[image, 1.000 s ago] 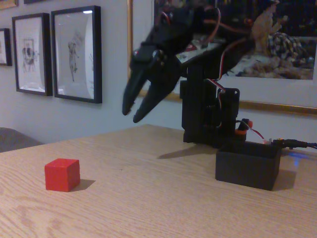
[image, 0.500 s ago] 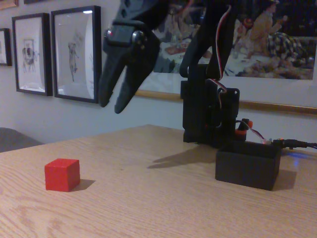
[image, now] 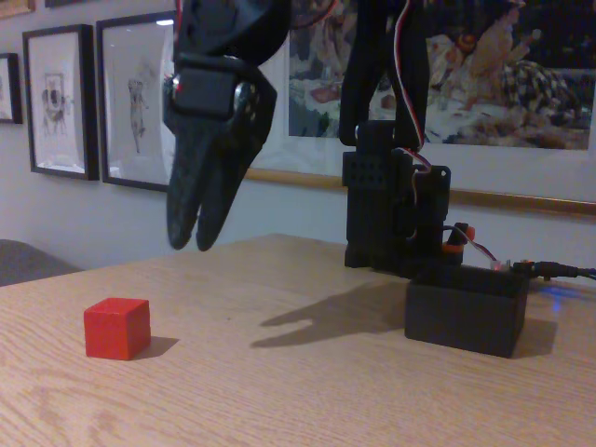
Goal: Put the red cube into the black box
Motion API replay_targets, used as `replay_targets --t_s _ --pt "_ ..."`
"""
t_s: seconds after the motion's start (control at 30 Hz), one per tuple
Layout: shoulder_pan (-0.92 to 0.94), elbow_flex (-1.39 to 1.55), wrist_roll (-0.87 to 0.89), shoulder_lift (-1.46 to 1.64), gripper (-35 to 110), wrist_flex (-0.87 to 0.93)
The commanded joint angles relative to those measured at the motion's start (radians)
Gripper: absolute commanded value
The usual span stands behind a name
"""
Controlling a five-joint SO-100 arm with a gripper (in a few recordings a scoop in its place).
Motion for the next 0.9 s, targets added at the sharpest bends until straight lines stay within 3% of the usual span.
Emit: replay_targets --t_s 0.0,0.87 --pt "0.035 -0.075 0.025 -0.057 20 0.015" --pt "-0.034 -0.253 0.107 -0.301 22 0.051"
